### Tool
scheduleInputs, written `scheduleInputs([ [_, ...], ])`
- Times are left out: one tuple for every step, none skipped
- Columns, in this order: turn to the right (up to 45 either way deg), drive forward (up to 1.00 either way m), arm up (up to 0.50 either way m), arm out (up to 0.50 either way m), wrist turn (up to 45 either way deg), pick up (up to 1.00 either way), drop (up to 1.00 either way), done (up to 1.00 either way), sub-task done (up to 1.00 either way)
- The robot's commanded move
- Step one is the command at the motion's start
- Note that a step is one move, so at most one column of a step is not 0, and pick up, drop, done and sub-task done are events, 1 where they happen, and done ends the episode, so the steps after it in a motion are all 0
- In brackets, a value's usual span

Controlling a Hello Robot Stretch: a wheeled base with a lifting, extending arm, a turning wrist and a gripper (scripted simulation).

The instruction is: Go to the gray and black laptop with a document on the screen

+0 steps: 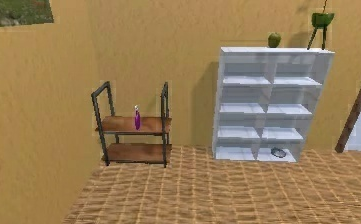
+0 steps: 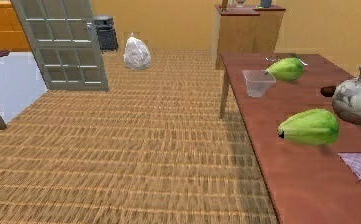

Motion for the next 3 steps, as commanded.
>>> scheduleInputs([
  [45.0, 0.0, 0.0, 0.0, 0.0, 0.0, 0.0, 0.0, 0.0],
  [15.0, 0.0, 0.0, 0.0, 0.0, 0.0, 0.0, 0.0, 0.0],
  [0.0, 0.15, 0.0, 0.0, 0.0, 0.0, 0.0, 0.0, 0.0],
])
